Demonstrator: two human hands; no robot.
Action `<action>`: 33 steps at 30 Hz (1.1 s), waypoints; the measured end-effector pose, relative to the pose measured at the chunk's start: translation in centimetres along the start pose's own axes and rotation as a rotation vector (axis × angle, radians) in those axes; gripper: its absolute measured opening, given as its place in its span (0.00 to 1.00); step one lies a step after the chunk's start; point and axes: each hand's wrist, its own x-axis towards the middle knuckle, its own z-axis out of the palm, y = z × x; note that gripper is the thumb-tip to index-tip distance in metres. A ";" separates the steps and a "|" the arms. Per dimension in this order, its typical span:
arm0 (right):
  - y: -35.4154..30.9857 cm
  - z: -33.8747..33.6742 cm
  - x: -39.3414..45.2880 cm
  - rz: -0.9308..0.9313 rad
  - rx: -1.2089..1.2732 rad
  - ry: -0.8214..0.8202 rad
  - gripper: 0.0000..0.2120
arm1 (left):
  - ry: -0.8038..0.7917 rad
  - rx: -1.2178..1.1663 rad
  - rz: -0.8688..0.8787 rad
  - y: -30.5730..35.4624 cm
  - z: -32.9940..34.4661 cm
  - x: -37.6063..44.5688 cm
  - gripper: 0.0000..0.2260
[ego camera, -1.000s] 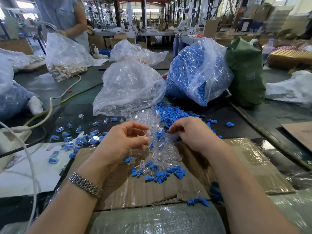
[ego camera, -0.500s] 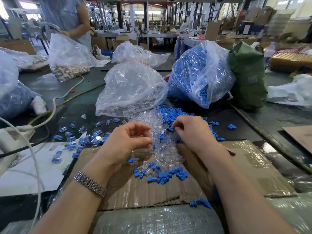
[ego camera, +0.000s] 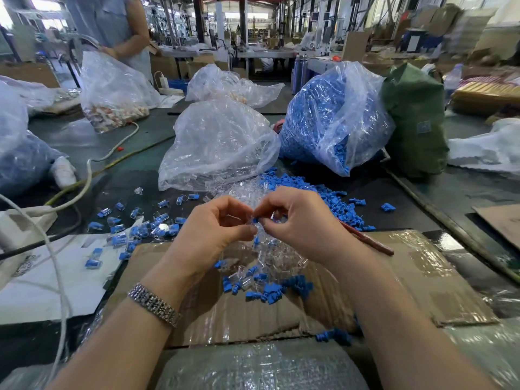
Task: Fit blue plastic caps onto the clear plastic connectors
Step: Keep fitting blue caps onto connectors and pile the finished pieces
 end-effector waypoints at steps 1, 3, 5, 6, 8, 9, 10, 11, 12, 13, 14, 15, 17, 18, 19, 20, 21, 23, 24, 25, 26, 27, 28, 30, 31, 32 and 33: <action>-0.1 0.0 0.0 -0.014 -0.025 0.001 0.05 | 0.001 0.013 0.009 0.0 0.1 0.0 0.13; -0.2 0.0 0.0 -0.026 -0.021 0.018 0.05 | 0.000 -0.032 0.032 0.0 0.1 -0.1 0.13; -0.2 -0.2 0.0 -0.015 0.037 0.039 0.04 | -0.025 -0.146 0.055 0.2 0.0 -0.3 0.13; -0.1 -0.3 0.0 -0.011 0.065 0.049 0.03 | -0.049 -0.207 0.057 0.3 -0.1 -0.4 0.13; -0.2 -0.4 -0.1 -0.022 0.106 0.061 0.04 | -0.080 -0.309 0.043 0.5 -0.2 -0.6 0.12; -0.3 -0.4 -0.1 -0.033 0.119 0.062 0.04 | -0.075 -0.337 0.030 0.6 -0.2 -0.6 0.12; -0.4 -0.4 -0.1 -0.044 0.129 0.062 0.04 | -0.063 -0.349 0.015 0.6 -0.2 -0.6 0.11; -0.4 -0.4 -0.2 -0.050 0.139 0.060 0.04 | -0.053 -0.348 0.000 0.6 -0.1 -0.6 0.10; -0.4 -0.4 -0.2 -0.051 0.152 0.058 0.05 | -0.045 -0.338 -0.012 0.6 -0.1 -0.6 0.09; -0.4 -0.4 -0.2 -0.049 0.164 0.052 0.05 | -0.037 -0.328 -0.020 0.7 -0.2 -0.6 0.09; -0.4 -0.5 -0.1 -0.044 0.173 0.043 0.04 | -0.027 -0.325 -0.026 0.7 -0.2 -0.6 0.09; -0.4 -0.5 -0.1 -0.036 0.181 0.031 0.04 | -0.020 -0.329 -0.029 0.7 -0.3 -0.6 0.09; -0.4 -0.6 -0.1 -0.020 0.185 0.004 0.04 | -0.024 -0.340 -0.024 0.6 -0.4 -0.5 0.09; -0.4 -0.6 -0.1 -0.019 0.175 -0.007 0.03 | -0.034 -0.340 -0.017 0.6 -0.5 -0.6 0.09; -0.5 -0.6 -0.2 -0.023 0.161 -0.012 0.03 | -0.048 -0.334 -0.009 0.5 -0.6 -0.6 0.09; -0.5 -0.6 -0.2 -0.028 0.148 -0.013 0.03 | -0.062 -0.323 -0.002 0.5 -0.7 -0.6 0.09; -0.5 -0.6 -0.2 -0.033 0.141 -0.011 0.03 | -0.074 -0.307 0.005 0.4 -0.8 -0.5 0.10; -0.6 -0.6 -0.1 -0.040 0.135 -0.009 0.04 | -0.090 -0.279 0.017 0.3 -1.1 -0.4 0.10; -0.6 -0.5 -0.1 -0.044 0.126 -0.011 0.04 | -0.096 -0.273 0.020 0.2 -1.1 -0.4 0.10; -0.7 -0.6 -0.1 -0.048 0.116 -0.017 0.04 | -0.102 -0.276 0.019 0.2 -1.1 -0.4 0.11; -0.8 -0.6 -0.2 -0.049 0.113 -0.026 0.04 | -0.106 -0.286 0.017 0.1 -1.1 -0.4 0.12; -0.8 -0.8 -0.2 -0.040 0.130 -0.039 0.04 | -0.110 -0.303 0.013 0.1 -1.1 -0.3 0.13; -0.7 -1.0 -0.2 -0.018 0.164 -0.053 0.04 | -0.115 -0.323 0.007 0.0 -1.1 -0.3 0.14; -0.4 -1.8 -0.2 0.064 0.183 -0.047 0.06 | -0.125 -0.358 -0.008 -0.2 -1.2 -0.1 0.13; 0.0 -2.3 -0.3 0.133 0.113 -0.015 0.08 | -0.118 -0.369 -0.014 -0.3 -1.2 -0.1 0.12; 0.7 -2.9 -0.3 0.237 -0.028 0.020 0.12 | -0.103 -0.372 -0.016 -0.4 -1.2 -0.1 0.11; 1.5 -3.5 -0.5 0.376 -0.220 0.025 0.18 | -0.088 -0.370 -0.015 -0.5 -1.2 0.0 0.10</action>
